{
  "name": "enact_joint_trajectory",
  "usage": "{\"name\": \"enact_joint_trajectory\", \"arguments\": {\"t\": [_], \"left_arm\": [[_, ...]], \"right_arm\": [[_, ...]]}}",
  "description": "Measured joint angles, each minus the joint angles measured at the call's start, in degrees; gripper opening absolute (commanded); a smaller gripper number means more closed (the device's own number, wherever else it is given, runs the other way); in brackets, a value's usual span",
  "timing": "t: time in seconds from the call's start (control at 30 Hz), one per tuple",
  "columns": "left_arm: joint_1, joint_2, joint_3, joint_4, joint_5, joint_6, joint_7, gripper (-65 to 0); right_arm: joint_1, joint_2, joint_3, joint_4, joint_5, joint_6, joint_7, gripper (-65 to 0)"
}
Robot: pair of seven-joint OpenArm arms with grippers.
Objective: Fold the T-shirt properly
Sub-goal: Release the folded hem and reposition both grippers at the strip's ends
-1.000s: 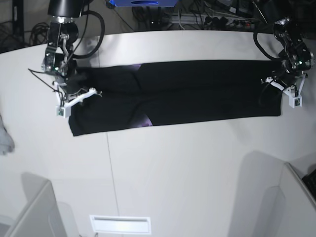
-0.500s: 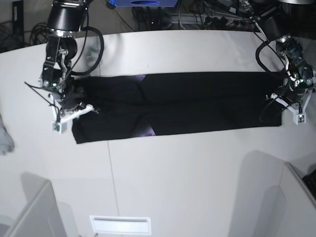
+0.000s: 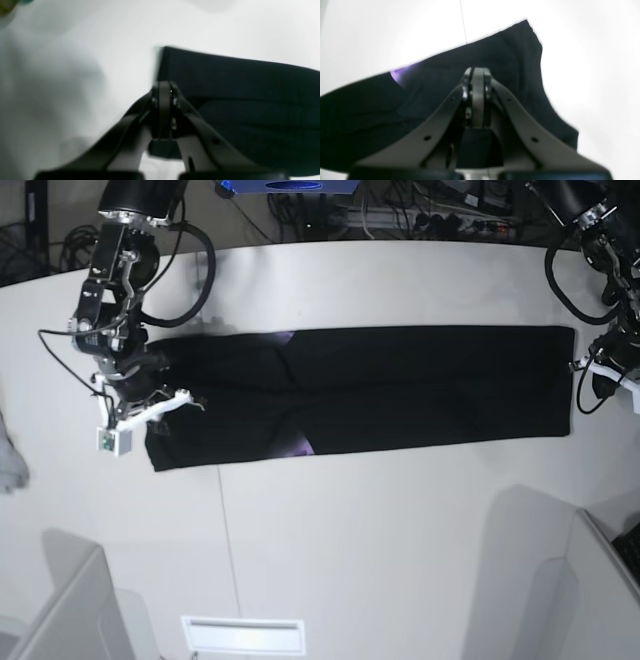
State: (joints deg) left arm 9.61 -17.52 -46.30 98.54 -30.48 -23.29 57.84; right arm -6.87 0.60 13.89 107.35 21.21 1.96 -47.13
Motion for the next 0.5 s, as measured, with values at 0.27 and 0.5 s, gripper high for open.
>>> {"name": "enact_joint_trajectory", "arguments": {"t": [0.27,0.5], "left_arm": [[3.3,0.0,-2.3,-0.3,-2.7,-0.3,0.0,0.0],[2.6,-0.3,-0.4,-10.7,-2.2,-6.6,-7.8,0.0]], "right_arm": [[-1.7,0.2,-0.3,0.0,0.0,0.0,0.2,-65.0],[-3.7,0.0,-0.3,0.0,0.0,0.0,0.5,-65.0]]}}
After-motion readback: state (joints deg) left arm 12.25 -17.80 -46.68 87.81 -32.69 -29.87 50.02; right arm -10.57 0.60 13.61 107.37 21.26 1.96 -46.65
